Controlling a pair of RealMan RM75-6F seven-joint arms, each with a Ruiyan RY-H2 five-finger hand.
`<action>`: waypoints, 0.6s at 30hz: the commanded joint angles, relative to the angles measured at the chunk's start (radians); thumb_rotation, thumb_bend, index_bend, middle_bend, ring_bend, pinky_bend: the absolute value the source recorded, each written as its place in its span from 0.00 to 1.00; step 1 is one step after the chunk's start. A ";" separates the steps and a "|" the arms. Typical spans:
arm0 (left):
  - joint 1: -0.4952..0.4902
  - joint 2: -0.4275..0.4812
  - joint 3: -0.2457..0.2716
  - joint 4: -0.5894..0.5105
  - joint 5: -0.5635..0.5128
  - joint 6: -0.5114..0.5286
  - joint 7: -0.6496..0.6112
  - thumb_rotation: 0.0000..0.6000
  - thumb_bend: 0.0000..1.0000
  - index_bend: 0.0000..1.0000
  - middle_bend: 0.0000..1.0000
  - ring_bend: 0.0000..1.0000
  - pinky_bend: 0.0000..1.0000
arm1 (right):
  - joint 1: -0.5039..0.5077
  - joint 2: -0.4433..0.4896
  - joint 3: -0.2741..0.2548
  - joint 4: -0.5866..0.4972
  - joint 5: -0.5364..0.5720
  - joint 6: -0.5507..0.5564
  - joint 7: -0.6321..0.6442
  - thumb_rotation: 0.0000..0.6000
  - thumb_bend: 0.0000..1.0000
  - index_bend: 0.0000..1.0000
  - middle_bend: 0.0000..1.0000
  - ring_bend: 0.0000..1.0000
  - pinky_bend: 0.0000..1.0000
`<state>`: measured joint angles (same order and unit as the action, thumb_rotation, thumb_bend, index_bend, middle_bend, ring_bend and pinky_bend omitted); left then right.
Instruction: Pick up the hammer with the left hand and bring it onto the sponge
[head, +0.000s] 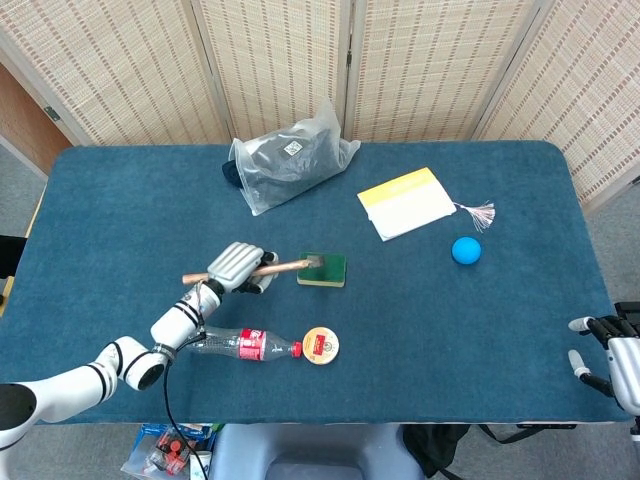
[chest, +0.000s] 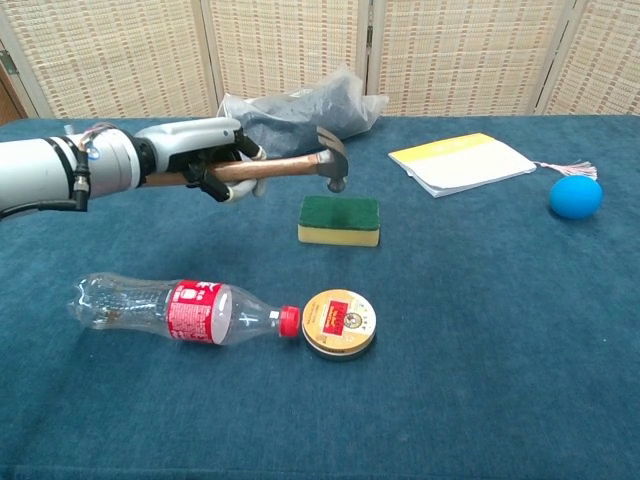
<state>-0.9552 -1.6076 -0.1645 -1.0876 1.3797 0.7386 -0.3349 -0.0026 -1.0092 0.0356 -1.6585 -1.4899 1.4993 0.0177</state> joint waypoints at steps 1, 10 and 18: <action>-0.003 0.001 0.003 -0.001 -0.012 -0.018 0.008 1.00 0.58 0.72 0.92 0.89 0.93 | -0.002 0.001 0.001 -0.001 0.001 0.002 0.000 1.00 0.35 0.37 0.43 0.29 0.30; 0.024 0.015 -0.014 0.033 -0.067 -0.016 0.005 1.00 0.58 0.72 0.91 0.89 0.94 | -0.002 -0.001 0.000 0.001 -0.001 0.003 0.001 1.00 0.35 0.37 0.43 0.29 0.30; 0.053 0.024 -0.020 0.067 -0.167 -0.076 0.046 1.00 0.48 0.48 0.67 0.67 0.86 | 0.001 -0.005 -0.002 0.000 -0.011 0.002 -0.001 1.00 0.35 0.37 0.43 0.29 0.30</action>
<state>-0.9094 -1.5883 -0.1831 -1.0219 1.2305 0.6783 -0.2998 -0.0017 -1.0138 0.0339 -1.6583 -1.5009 1.5010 0.0165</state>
